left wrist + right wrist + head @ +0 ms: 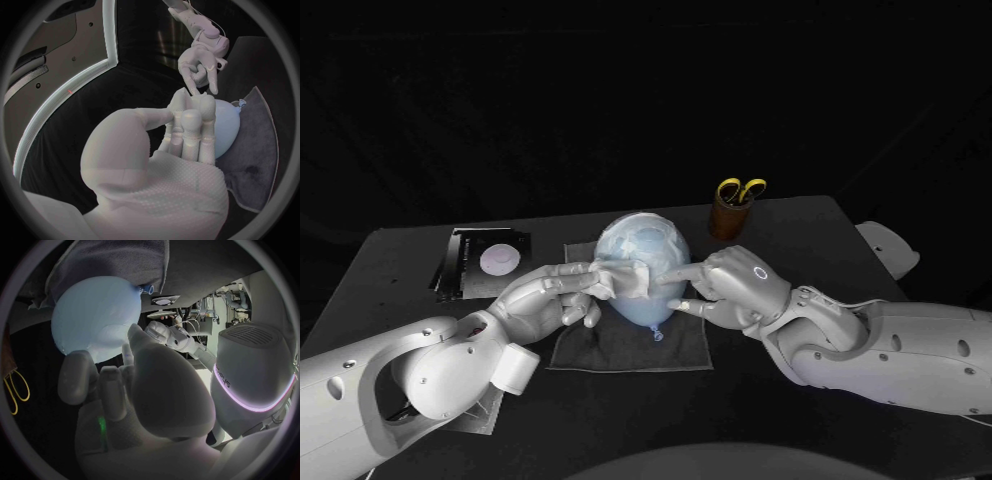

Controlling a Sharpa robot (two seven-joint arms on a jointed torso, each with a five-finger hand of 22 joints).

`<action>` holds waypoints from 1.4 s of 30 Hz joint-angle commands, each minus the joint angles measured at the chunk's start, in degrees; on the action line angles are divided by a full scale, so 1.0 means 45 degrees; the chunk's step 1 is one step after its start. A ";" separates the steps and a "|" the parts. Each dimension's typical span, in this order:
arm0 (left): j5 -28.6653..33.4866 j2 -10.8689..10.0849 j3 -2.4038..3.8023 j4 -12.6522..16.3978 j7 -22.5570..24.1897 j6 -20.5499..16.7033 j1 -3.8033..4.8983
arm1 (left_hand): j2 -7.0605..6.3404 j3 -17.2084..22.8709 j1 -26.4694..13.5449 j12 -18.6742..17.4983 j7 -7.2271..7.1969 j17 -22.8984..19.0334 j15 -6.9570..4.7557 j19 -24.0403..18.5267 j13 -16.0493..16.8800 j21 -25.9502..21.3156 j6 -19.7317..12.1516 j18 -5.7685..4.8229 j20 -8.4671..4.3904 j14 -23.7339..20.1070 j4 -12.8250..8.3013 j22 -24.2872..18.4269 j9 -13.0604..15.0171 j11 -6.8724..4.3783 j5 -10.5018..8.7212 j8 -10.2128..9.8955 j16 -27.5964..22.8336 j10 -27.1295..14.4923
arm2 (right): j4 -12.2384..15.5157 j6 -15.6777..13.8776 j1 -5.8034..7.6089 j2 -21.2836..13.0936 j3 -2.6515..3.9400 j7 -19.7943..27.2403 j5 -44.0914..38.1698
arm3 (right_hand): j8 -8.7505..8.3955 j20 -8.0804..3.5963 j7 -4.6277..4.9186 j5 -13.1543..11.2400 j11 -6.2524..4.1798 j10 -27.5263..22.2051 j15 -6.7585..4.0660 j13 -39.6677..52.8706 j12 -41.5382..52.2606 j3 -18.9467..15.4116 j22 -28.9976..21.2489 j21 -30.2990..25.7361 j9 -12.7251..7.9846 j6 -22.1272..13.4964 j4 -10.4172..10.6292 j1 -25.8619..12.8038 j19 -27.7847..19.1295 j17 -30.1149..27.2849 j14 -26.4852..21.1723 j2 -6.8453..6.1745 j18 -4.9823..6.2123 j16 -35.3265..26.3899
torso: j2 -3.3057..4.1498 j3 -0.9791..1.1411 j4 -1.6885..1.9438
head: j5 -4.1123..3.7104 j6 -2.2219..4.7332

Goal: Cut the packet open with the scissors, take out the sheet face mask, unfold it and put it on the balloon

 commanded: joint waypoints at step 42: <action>0.0047 0.0004 0.0014 0.0008 0.0003 0.0129 0.0043 | 0.0115 0.0019 -0.0055 0.0063 -0.0027 0.0127 -0.0007 0.0027 0.0049 0.0080 0.0097 0.0235 -0.0038 0.0171 -0.0109 0.0021 0.4484 -0.0020 0.0067 0.0043 0.0114 -0.0090 | -0.1042 -0.0914 0.0061 0.0969 0.0066 -0.1744 -0.2370 | 0.1263 -0.0331 -0.0517 -0.0073 -0.0475 0.1149 -0.0344 0.3156 0.0511 0.1008 0.2229 0.0952 0.0480 0.2369 -0.0159 0.0173 0.0360 0.3349 0.1375 0.0491 -0.0085 0.0044 | -0.0001 0.0005 0.0011 | 0.0032 -0.0127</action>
